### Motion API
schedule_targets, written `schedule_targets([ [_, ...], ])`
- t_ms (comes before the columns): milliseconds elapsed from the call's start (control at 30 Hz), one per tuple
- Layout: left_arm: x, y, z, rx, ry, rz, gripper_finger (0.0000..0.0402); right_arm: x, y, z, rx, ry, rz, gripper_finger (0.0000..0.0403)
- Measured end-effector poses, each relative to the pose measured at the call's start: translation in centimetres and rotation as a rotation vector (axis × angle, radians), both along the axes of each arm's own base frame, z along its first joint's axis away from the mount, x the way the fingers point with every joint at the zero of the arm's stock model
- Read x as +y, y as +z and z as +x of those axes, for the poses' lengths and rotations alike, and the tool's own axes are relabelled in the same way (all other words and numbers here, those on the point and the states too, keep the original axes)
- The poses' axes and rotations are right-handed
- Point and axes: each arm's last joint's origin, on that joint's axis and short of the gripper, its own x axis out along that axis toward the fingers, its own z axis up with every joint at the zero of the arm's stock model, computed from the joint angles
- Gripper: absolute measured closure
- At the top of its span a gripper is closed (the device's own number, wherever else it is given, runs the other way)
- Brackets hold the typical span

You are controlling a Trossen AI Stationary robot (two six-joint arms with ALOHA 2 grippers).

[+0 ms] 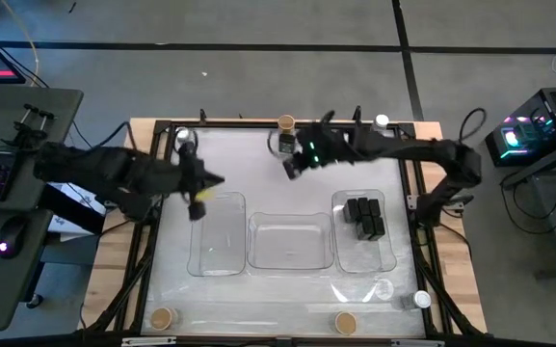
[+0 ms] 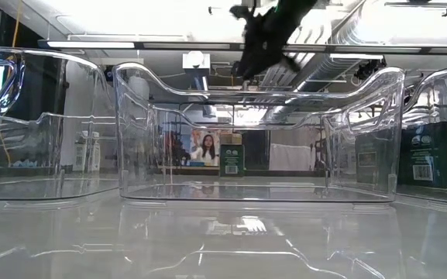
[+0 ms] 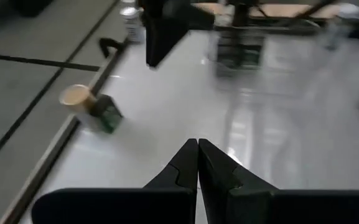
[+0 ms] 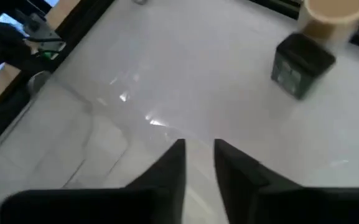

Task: Sort spices by type
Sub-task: Put the black seasoning can into the right transparent bin aligned with the other black seasoning cans

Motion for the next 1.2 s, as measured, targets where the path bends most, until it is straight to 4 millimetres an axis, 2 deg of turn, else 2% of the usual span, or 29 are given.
schedule_targets([
  [233, 5.6, -0.7, 3.1, 0.012, 0.035, -0.060, 0.0401, -8.6, -4.1, 1.0, -0.017, 0.025, 0.010, 0.0228],
  [400, 9.3, -2.0, 6.3, -0.046, 0.019, -0.178, 0.0401, -12.2, -6.2, 1.2, 0.017, 0.052, 0.049, 0.0208],
  [467, 10.2, -2.6, 7.4, -0.066, 0.000, -0.231, 0.0401, -12.9, -6.2, 1.7, 0.011, 0.061, 0.028, 0.0219],
  [533, 10.7, -3.1, 8.4, -0.078, -0.011, -0.262, 0.0401, -13.3, -5.9, 2.3, 0.007, 0.073, 0.009, 0.0246],
  [667, 11.4, -4.0, 9.6, -0.068, -0.030, -0.233, 0.0401, -13.7, -5.8, 2.9, 0.011, 0.062, -0.018, 0.0345],
  [733, 12.1, -4.1, 9.4, -0.062, -0.019, -0.220, 0.0401, -13.8, -6.7, 3.1, 0.032, 0.061, -0.005, 0.0387],
  [833, 13.3, -3.3, 8.2, -0.089, 0.025, -0.196, 0.0401, -13.9, -7.8, 3.2, 0.062, 0.039, 0.031, 0.0387],
  [1000, 14.7, -0.9, 4.9, -0.177, 0.035, -0.133, 0.0401, -14.0, -8.4, 3.2, 0.113, -0.025, -0.003, 0.0399],
  [1200, 15.8, 0.6, 2.2, -0.231, 0.058, -0.089, 0.0401, -14.2, -8.2, 3.3, 0.098, -0.062, -0.013, 0.0401],
])
